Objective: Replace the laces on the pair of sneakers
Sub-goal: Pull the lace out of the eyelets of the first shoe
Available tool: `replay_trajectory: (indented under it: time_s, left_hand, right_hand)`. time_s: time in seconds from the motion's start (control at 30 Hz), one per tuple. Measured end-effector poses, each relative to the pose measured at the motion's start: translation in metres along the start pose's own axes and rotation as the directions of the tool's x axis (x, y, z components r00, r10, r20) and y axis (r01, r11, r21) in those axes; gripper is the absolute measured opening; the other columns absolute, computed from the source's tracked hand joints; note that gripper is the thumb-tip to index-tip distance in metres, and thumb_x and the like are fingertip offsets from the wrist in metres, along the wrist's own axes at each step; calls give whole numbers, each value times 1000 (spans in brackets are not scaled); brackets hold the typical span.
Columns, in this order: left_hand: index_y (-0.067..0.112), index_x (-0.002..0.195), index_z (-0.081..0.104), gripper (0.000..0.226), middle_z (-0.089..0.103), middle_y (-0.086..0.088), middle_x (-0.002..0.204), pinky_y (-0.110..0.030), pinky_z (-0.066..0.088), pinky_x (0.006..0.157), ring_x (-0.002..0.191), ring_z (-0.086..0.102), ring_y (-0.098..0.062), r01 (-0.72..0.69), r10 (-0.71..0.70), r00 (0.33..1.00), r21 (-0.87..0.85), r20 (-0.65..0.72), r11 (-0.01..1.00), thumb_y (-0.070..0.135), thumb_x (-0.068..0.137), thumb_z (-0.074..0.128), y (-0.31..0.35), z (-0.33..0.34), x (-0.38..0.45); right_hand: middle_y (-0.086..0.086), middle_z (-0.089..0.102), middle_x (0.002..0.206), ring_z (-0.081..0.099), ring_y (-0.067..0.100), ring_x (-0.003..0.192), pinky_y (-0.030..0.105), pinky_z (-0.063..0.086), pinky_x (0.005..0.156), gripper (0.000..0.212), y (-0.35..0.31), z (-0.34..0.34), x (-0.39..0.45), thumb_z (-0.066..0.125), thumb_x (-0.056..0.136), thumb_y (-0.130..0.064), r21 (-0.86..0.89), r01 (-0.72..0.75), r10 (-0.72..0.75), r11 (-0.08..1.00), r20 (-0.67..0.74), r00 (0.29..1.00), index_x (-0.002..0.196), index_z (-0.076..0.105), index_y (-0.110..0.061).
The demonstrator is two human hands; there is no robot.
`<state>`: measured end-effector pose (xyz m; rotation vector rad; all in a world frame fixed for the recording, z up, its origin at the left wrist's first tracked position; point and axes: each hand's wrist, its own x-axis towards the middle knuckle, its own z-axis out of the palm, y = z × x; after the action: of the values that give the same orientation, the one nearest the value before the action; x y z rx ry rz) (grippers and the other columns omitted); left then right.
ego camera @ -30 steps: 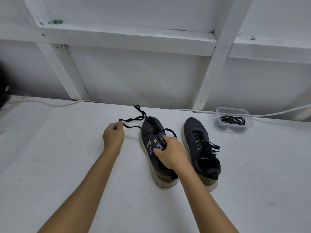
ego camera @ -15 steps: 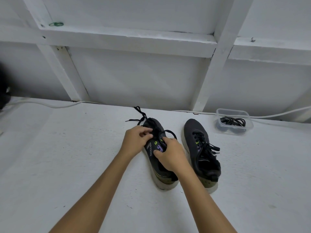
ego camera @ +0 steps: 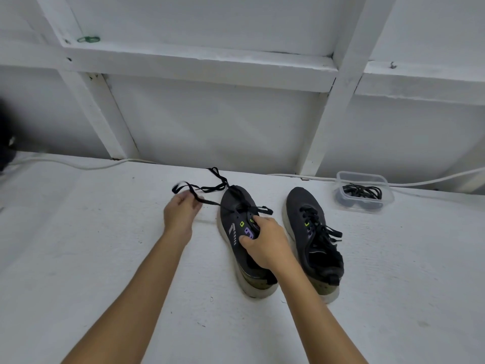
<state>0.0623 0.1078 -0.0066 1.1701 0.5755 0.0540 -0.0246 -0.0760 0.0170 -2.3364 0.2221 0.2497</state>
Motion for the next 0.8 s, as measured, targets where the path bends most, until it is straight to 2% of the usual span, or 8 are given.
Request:
replay_trajectory:
  time_s: [0.1,0.17,0.33,0.43,0.53,0.67,0.73,0.8]
  left_hand:
    - [12,105,69,14,71,-8,102,-27,57,76,89,69,-16,27,-110,981,450,159,893,8,96,60,-18,-7,-8]
    - [20,102,73,13,74,-2,97,-33,57,75,87,69,-16,-103,-57,971,623,232,776,19,93,65,-24,-7,-16]
    - [26,96,71,8,69,10,95,-15,45,74,84,63,-5,-408,160,902,674,400,616,25,89,72,-20,10,-34]
    - [23,99,75,11,67,14,93,-6,42,73,81,60,2,-505,249,860,670,446,544,24,88,75,-19,17,-32]
    - [20,97,72,5,69,13,87,-7,44,71,79,62,5,-474,295,879,632,374,613,23,92,71,-19,19,-29]
    - [19,101,67,9,73,3,88,-18,50,73,69,65,10,-328,353,935,452,30,830,26,98,63,-12,12,-20]
    - [18,102,68,12,73,3,92,-28,54,77,73,68,5,-236,296,947,355,-125,904,28,98,63,-7,5,-15]
    - [15,101,69,17,73,1,94,-30,56,74,79,69,-5,-158,207,971,333,-117,929,31,99,61,-6,1,-13]
  right_hand:
    - [0,52,119,55,19,98,27,43,81,27,1,1,0,67,90,-31,9,-7,7,1000,-2,1000,113,62,-19]
    - [1,53,117,55,20,96,27,42,78,23,1,1,0,67,90,-31,4,-8,8,1000,-6,1000,108,62,-18]
    - [1,53,118,52,18,96,26,40,79,28,-1,0,0,67,90,-32,-13,-1,1,1000,-9,1000,115,61,-20]
    - [1,53,120,52,18,97,27,41,81,31,-1,0,-1,67,90,-32,-18,2,-2,1000,-4,1000,118,61,-20]
    - [2,54,120,53,19,97,28,43,81,29,-1,0,-1,67,91,-32,-4,2,-2,1000,-8,1000,116,62,-20]
    - [2,52,128,50,17,100,26,41,85,39,-2,-2,-3,66,93,-33,-13,4,-4,1000,-1,1000,129,58,-19]
    - [2,50,133,53,20,108,26,42,88,44,-2,-2,-4,65,94,-33,-14,-2,2,1000,4,1000,134,56,-18]
    - [2,50,133,54,21,109,26,42,87,43,-3,-3,-3,65,93,-33,-11,-9,10,1000,8,1000,133,56,-18]
